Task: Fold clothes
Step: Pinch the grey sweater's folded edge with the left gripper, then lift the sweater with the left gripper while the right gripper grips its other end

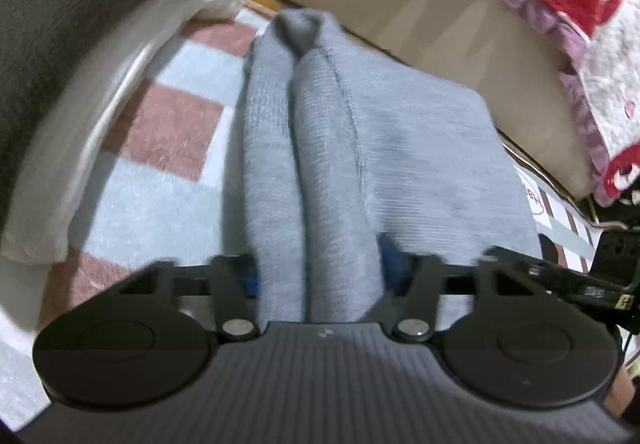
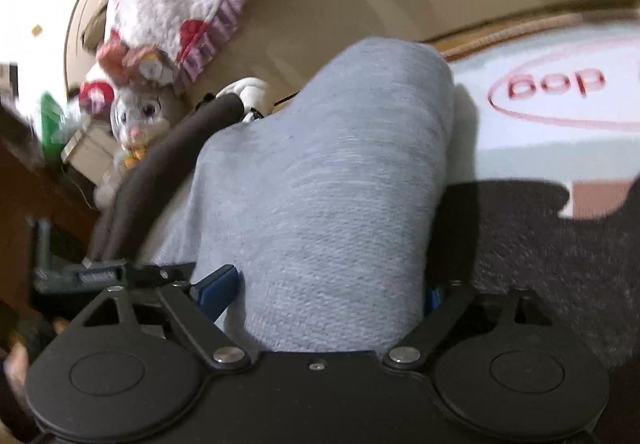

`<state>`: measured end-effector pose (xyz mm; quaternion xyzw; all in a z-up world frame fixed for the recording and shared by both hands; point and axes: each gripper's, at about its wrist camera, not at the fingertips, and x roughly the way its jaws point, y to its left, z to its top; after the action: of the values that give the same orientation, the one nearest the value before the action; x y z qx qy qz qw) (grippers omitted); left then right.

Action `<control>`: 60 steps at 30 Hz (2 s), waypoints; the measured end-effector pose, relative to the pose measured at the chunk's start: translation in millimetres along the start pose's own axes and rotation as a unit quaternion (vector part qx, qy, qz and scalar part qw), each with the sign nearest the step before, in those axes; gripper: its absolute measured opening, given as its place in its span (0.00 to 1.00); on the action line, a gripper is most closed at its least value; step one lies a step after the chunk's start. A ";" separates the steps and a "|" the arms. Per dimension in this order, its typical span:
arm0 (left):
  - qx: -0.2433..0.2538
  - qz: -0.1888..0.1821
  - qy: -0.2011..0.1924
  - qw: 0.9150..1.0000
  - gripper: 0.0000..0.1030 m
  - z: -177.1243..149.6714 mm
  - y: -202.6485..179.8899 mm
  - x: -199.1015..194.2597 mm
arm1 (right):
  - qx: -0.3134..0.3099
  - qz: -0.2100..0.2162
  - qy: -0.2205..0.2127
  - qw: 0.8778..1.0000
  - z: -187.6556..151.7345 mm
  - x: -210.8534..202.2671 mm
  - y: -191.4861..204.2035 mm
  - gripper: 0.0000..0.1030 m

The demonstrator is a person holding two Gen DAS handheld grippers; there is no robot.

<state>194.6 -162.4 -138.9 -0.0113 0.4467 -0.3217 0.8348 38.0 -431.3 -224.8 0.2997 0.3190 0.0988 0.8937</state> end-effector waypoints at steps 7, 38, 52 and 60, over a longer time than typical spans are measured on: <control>0.041 0.024 -0.040 0.998 0.27 -12.5 -16.8 -32.1 | -0.098 -0.002 -0.042 0.994 18.2 -29.4 59.6 0.53; -0.098 -0.075 0.037 0.992 0.59 -82.3 46.7 -70.3 | 0.055 -0.005 0.100 0.993 -36.3 -66.9 26.5 0.75; 0.129 0.024 -0.039 0.991 0.30 -95.2 -37.4 -89.5 | -0.063 -0.004 0.038 0.997 -27.0 -35.0 64.9 0.55; 0.165 0.028 -0.076 0.983 0.29 -102.4 -58.7 -112.1 | -0.158 -0.049 -0.014 0.986 -35.3 -68.3 118.3 0.52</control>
<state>42.4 -120.1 -99.7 0.1152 0.3231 -0.3656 0.8652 -35.5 -345.0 -140.8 0.1400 0.3014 0.1002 0.9378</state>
